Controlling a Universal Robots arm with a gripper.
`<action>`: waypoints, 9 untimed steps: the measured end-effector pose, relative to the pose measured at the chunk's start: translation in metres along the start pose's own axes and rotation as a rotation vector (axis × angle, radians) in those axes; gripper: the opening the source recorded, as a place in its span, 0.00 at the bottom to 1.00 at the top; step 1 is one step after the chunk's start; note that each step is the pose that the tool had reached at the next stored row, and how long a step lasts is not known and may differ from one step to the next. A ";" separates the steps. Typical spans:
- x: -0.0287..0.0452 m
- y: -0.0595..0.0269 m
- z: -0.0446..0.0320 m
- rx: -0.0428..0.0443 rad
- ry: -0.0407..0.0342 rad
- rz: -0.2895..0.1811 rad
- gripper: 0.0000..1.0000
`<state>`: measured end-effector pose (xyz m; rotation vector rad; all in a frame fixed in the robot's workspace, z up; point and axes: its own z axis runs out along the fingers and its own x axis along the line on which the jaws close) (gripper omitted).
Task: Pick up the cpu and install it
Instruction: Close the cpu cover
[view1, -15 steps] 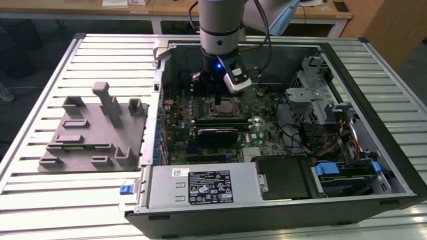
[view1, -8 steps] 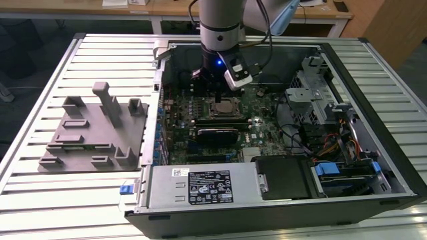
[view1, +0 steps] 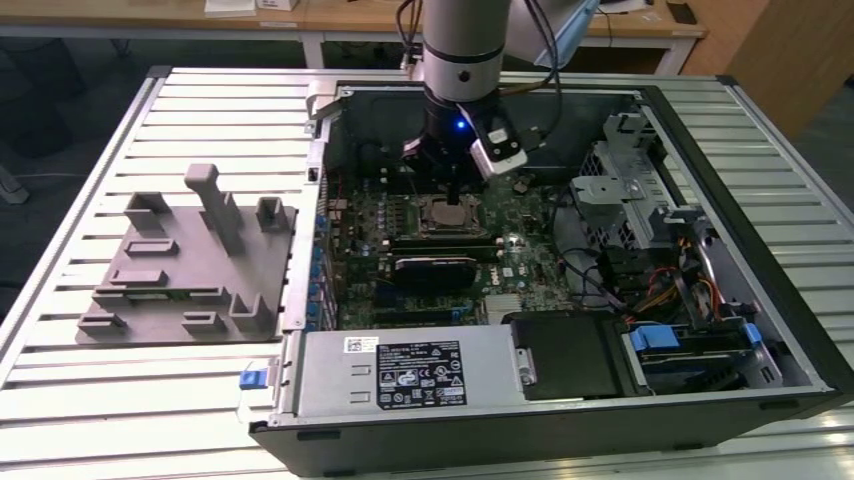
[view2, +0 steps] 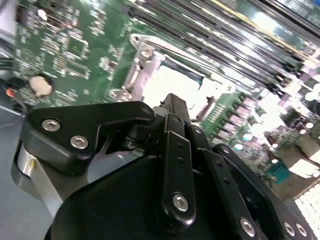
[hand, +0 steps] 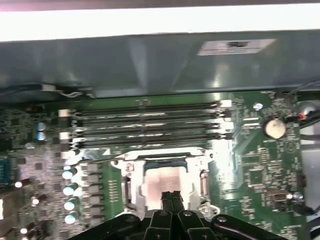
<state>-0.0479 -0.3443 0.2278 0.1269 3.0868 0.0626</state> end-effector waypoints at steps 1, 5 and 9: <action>-0.0014 0.0001 0.0001 0.0000 0.0000 0.000 0.11; -0.0017 0.0002 -0.0024 0.0001 0.0000 0.000 0.11; -0.0021 0.0006 -0.0098 0.0000 -0.0001 0.000 0.11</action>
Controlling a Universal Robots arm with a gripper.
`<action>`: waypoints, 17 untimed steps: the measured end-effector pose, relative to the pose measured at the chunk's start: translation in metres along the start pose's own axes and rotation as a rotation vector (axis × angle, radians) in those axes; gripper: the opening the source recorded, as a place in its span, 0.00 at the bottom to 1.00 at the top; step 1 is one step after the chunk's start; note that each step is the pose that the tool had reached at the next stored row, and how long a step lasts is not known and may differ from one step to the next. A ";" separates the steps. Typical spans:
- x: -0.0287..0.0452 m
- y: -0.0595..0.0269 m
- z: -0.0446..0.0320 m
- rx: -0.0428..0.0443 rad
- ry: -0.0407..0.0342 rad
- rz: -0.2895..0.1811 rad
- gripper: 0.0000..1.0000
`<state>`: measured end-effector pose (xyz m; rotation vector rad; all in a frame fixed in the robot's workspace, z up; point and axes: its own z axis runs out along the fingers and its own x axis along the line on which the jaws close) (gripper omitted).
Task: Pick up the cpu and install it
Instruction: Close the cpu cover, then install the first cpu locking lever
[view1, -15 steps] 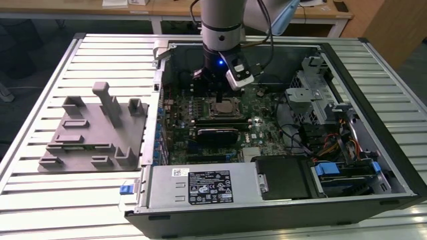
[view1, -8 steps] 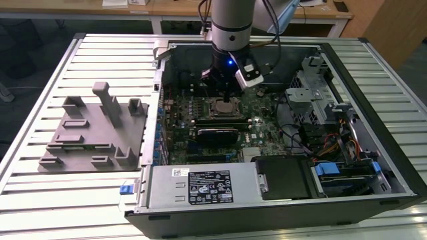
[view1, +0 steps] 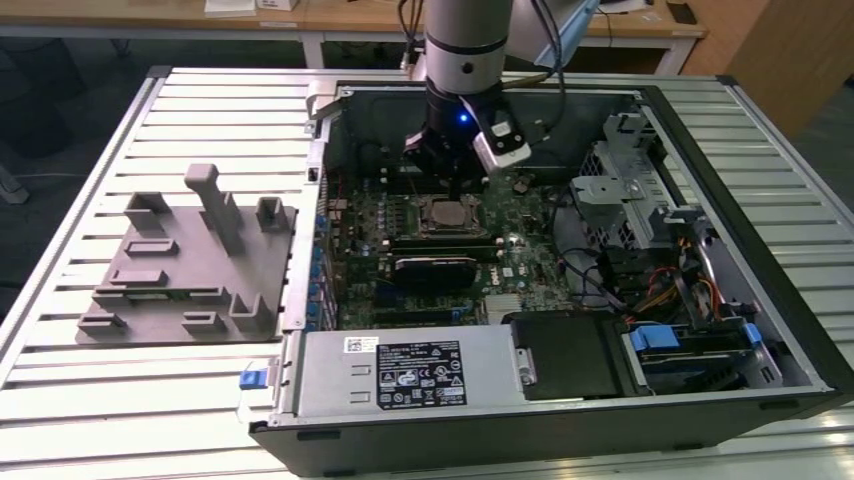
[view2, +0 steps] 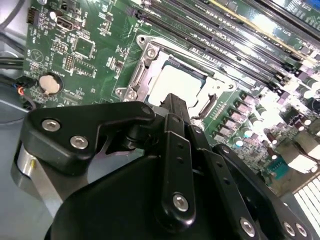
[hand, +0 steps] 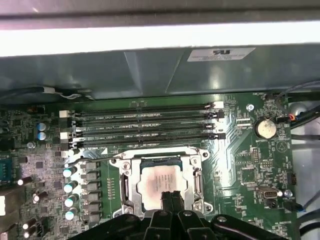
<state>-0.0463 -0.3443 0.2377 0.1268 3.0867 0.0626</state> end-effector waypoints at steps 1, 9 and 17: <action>-0.0001 0.0000 -0.0010 0.0001 0.0001 0.000 0.11; -0.0001 0.0001 -0.0018 0.0001 0.0000 0.000 0.11; 0.0002 0.0000 -0.0019 0.0002 0.0001 0.000 0.11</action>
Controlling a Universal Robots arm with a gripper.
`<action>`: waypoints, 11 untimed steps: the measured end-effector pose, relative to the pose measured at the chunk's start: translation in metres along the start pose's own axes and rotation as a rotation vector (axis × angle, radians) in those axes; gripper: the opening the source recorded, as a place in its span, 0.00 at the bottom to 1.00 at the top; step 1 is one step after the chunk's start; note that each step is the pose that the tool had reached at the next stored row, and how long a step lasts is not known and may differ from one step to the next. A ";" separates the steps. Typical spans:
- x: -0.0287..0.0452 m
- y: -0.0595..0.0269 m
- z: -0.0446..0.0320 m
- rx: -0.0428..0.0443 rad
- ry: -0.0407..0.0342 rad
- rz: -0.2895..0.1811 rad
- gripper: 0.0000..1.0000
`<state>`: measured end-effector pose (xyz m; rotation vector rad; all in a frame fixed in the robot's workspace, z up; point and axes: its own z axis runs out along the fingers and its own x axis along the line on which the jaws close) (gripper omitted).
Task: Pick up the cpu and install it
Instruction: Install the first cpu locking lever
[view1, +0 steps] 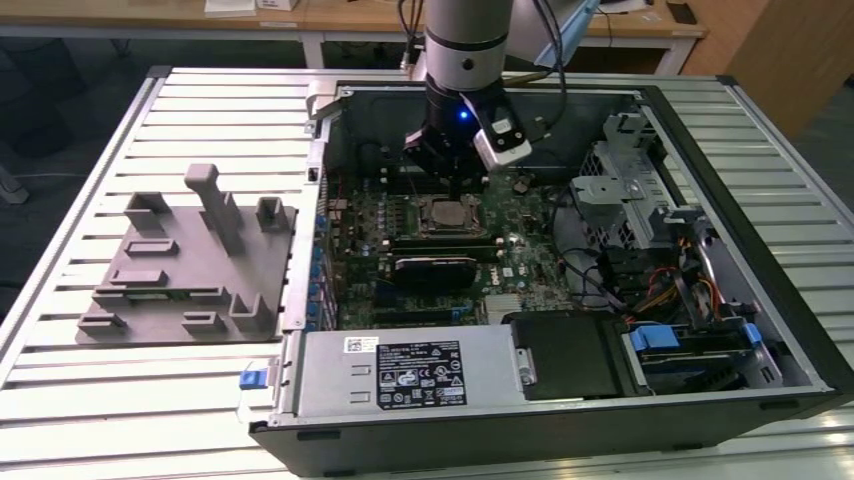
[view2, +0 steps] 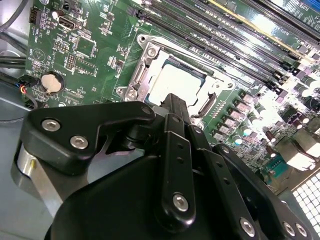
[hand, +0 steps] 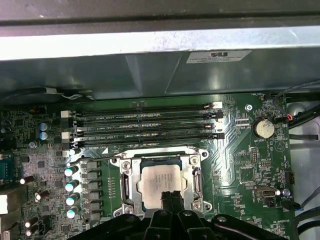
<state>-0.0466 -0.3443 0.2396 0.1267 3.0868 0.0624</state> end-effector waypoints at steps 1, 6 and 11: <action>0.0008 -0.0001 -0.0001 0.0002 0.0001 0.000 0.11; 0.0119 -0.0010 -0.0006 -0.0001 0.0000 0.000 0.11; 0.0288 -0.0024 -0.0015 -0.0001 0.0000 0.000 0.11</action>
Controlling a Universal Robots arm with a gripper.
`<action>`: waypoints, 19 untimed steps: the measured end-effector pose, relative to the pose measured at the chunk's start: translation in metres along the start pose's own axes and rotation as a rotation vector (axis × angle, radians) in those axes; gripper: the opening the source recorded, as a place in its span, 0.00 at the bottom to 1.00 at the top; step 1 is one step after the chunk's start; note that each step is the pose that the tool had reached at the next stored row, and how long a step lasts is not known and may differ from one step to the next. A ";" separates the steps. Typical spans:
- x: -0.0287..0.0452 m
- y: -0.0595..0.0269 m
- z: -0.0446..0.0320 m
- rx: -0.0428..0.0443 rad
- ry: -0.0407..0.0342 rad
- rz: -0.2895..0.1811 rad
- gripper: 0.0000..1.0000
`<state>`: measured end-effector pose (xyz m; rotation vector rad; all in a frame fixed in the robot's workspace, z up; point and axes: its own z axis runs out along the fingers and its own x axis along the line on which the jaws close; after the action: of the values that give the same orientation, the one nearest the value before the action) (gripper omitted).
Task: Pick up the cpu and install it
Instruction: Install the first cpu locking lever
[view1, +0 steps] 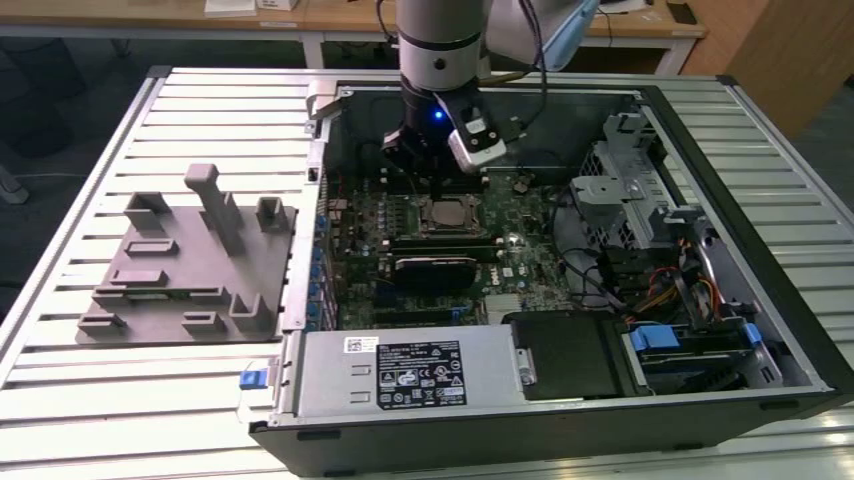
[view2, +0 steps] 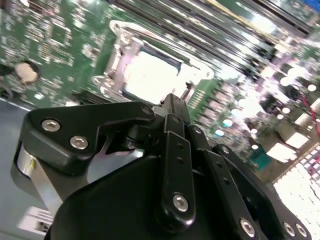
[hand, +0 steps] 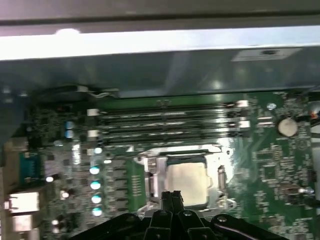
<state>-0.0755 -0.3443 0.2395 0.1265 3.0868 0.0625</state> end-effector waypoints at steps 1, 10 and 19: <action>0.0041 -0.0003 -0.0002 0.0000 0.0000 0.000 0.11; 0.0352 -0.0028 -0.0019 0.0000 -0.0001 0.000 0.11; 0.0399 -0.0033 -0.0021 -0.0041 0.0002 0.001 0.11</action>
<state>-0.1156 -0.3444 0.2396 0.1275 3.0867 0.0688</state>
